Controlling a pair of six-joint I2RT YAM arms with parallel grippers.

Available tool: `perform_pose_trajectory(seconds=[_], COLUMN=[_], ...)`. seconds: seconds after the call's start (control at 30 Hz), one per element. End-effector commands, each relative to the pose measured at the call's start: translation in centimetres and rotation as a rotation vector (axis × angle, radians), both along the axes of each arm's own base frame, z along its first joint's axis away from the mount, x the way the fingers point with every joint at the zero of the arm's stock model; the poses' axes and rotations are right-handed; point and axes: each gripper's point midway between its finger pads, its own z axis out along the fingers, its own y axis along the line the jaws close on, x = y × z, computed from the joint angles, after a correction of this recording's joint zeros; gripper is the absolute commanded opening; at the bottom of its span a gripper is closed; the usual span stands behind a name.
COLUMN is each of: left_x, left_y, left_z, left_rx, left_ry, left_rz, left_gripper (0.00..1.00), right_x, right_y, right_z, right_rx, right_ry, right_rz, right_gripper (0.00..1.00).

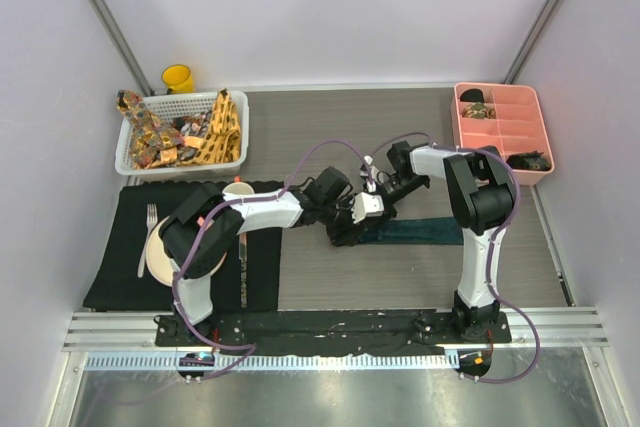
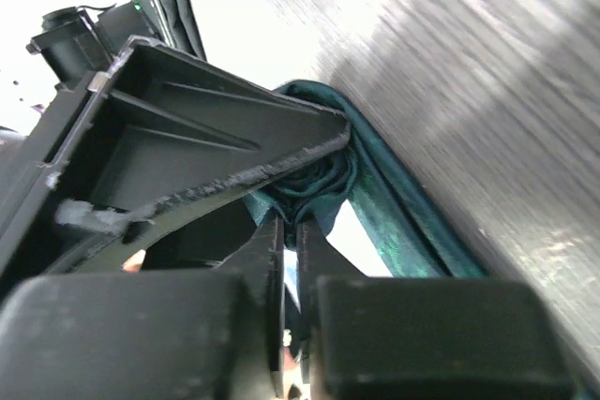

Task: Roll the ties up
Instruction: Roll the tie at the center of the board.

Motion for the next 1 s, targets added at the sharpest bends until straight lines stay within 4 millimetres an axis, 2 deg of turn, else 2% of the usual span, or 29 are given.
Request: perform_pose_trajectory(seconds=[0.0,0.1,0.13,0.23,0.33,0.5,0.53,0.7,0.73,0.87,0.9,0.97], left_x=[-1.4,-0.9,-0.8,0.2,1.4,3.0,3.3,3.4,3.1,1.3,1.2,1.6], left_y=[2.4,1.6,1.3,0.1,-1.2,-1.8,-1.8,-0.8,-0.8,0.6,0.6,0.3], left_z=[-2.6,-1.4,-1.0,0.9,3.6,7.5,9.2,12.9,13.1,9.8,8.1,7.8], left_rx=[0.106,0.059,0.043,-0.023,-0.107,-0.204,-0.235,-0.331,-0.345,-0.165,-0.108,-0.096], left_ry=[0.084,0.066,0.063,0.026,-0.028,-0.136,-0.172,-0.288,-0.290,-0.198,-0.161,-0.121], left_rz=[0.014,0.005,0.000,0.003,0.017,0.065,0.079,0.115,0.106,-0.013,-0.032,-0.026], left_gripper=[0.61,0.71,0.77,0.84,0.98,1.00,1.00,1.00,1.00,1.00,1.00,1.00], right_x=[0.7,0.7,0.7,0.6,0.7,1.3,1.4,2.0,2.0,1.9,1.8,1.8], right_y=[-1.6,-3.0,-3.3,-4.3,-5.2,-6.1,-6.2,-5.9,-5.8,-5.4,-5.3,-5.0], right_z=[-3.3,-4.3,-4.5,-5.4,-6.1,-7.1,-7.2,-6.9,-6.8,-6.7,-6.7,-6.6], right_rx=[-0.096,-0.147,-0.161,-0.214,-0.265,-0.344,-0.352,-0.355,-0.353,-0.340,-0.336,-0.325], right_ry=[-0.025,-0.022,-0.025,-0.031,-0.033,-0.040,-0.040,-0.072,-0.077,-0.101,-0.103,-0.100], right_rz=[-0.002,-0.017,-0.018,-0.020,-0.022,-0.035,-0.036,-0.021,-0.012,0.018,0.022,0.019], right_gripper=[0.01,0.01,0.01,0.01,0.01,0.01,0.01,0.01,0.01,0.01,0.01,0.01])
